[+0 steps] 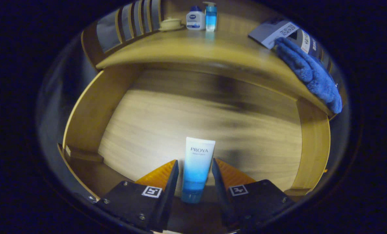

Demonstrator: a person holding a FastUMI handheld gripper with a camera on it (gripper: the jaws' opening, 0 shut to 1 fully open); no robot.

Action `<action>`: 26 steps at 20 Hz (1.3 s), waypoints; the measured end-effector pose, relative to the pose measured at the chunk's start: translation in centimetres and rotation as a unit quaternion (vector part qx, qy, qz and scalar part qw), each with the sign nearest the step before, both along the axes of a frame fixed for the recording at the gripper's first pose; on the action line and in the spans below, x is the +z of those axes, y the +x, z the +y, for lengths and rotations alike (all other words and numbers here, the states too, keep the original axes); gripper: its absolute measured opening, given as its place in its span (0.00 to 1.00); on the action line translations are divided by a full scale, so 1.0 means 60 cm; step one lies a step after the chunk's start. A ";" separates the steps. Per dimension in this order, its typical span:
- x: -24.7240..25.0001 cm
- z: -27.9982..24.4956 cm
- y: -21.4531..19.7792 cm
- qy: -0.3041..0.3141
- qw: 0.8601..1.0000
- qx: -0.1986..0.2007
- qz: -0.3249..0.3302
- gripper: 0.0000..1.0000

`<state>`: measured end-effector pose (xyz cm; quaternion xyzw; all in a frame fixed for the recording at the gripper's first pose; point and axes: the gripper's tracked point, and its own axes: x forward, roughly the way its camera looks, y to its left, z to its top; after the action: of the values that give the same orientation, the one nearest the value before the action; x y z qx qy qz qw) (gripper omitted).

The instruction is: Pull open the drawer, take out the items inside it, and place them on the countertop above the cabinet.

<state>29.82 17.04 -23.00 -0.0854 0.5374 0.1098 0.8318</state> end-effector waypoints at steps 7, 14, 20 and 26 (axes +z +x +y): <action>-0.002 -0.007 0.007 0.011 1.000 -0.024 0.007 0.45; 0.108 -0.009 0.024 0.069 0.995 -0.044 -0.062 0.41; 0.240 -0.014 0.107 0.107 0.982 -0.060 -0.145 0.41; 0.279 -0.028 0.222 0.094 0.972 -0.083 -0.198 0.41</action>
<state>43.12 15.33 -6.28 0.0180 0.3543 0.0716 0.9322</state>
